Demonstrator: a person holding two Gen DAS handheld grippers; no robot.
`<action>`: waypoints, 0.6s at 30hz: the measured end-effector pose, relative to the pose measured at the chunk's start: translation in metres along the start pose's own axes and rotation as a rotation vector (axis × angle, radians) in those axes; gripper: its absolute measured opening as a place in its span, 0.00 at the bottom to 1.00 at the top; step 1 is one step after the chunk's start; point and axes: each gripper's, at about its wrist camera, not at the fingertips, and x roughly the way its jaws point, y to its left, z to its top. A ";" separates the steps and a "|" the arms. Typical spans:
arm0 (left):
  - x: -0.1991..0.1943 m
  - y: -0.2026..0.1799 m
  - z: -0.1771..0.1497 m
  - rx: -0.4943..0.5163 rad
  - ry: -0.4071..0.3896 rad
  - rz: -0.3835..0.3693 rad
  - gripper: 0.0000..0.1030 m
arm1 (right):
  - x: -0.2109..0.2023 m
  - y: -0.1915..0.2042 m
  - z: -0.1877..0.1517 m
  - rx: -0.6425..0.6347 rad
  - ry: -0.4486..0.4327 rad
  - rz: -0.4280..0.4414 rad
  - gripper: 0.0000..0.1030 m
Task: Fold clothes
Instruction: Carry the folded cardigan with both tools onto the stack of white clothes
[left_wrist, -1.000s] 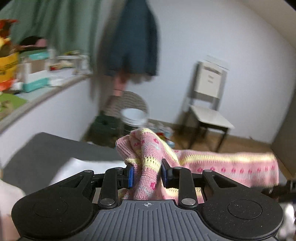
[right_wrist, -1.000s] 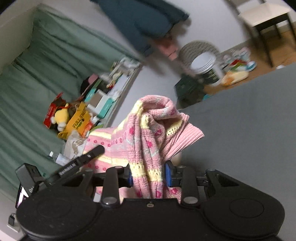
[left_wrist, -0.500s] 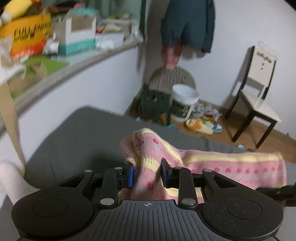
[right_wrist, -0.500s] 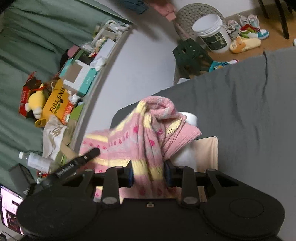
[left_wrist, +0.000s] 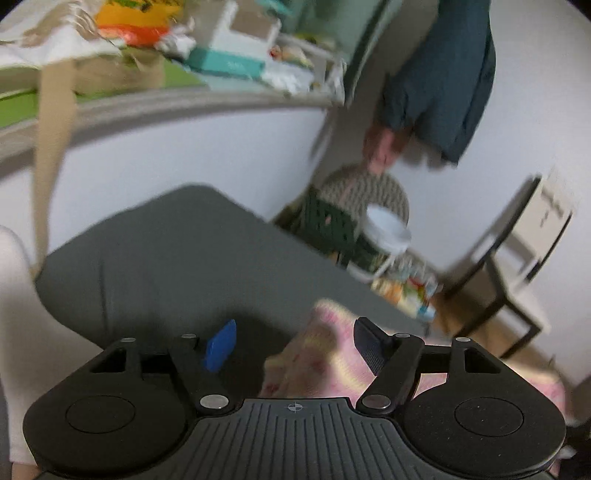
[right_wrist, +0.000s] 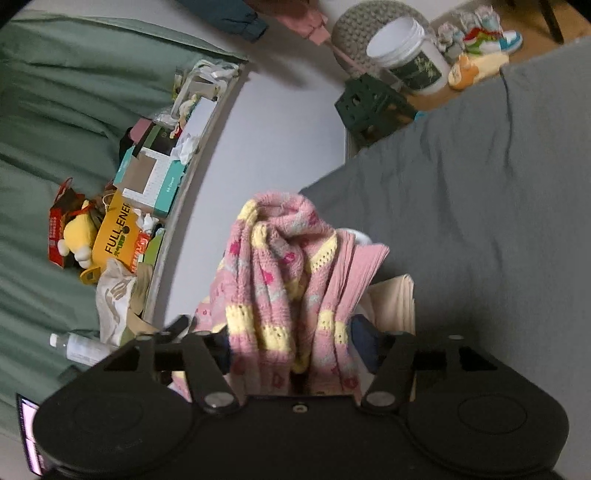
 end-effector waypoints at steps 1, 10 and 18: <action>-0.007 -0.003 0.001 -0.001 -0.015 -0.013 0.74 | -0.003 0.002 0.001 -0.008 -0.008 0.008 0.60; -0.096 -0.075 -0.034 0.188 -0.131 -0.202 0.82 | -0.066 0.053 -0.016 -0.334 -0.131 0.006 0.84; -0.182 -0.108 -0.081 0.164 -0.232 -0.307 0.99 | -0.141 0.093 -0.075 -0.637 -0.357 0.059 1.00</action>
